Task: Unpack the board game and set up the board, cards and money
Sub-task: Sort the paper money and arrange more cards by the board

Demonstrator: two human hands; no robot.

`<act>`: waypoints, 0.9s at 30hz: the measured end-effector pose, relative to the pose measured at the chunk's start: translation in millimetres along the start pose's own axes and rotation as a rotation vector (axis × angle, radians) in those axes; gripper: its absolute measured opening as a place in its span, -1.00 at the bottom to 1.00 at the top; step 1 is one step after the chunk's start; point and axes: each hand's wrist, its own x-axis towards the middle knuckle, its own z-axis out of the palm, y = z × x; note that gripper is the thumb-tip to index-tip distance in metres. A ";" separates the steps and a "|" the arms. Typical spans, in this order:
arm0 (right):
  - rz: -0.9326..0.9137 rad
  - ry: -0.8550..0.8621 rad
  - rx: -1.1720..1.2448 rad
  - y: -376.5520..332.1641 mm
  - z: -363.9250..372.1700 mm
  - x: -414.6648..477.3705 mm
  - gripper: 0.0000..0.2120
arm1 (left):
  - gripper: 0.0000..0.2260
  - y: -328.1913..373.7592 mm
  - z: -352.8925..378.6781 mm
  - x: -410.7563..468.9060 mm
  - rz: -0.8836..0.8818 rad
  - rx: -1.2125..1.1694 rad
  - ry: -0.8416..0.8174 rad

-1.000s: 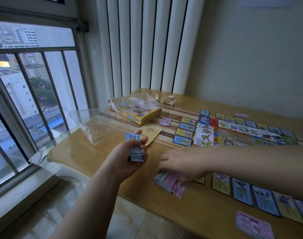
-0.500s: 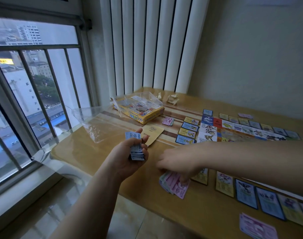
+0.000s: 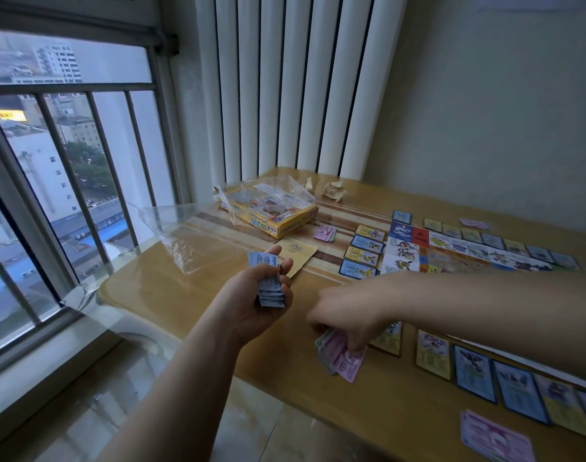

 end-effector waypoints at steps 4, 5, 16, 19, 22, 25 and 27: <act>-0.031 0.026 -0.083 -0.5 3.5 -2.0 -0.65 | -0.64 0.0 -0.9 0.3 0.002 0.003 0.004; -0.030 0.033 -0.089 -0.6 4.3 -3.0 -0.66 | -0.64 -0.1 -1.2 0.3 0.001 0.001 0.003; -0.025 0.217 0.364 0.8 0.6 -11.5 -0.86 | -0.66 9.4 -7.7 0.1 0.074 -0.042 0.015; 0.056 0.476 0.282 2.5 -10.4 7.9 -0.79 | -0.67 23.9 -12.4 0.9 0.214 -0.085 0.073; 0.159 0.497 0.212 -10.9 -3.2 37.8 -0.66 | -0.67 38.1 -18.7 -2.0 0.313 -0.098 0.104; 0.181 0.450 0.275 -19.3 11.2 51.9 -0.57 | -0.68 49.6 -29.7 -7.8 0.364 -0.102 0.129; 0.163 0.470 0.307 -17.2 15.5 52.5 -0.56 | -0.69 52.3 -35.8 -9.3 0.375 -0.115 0.149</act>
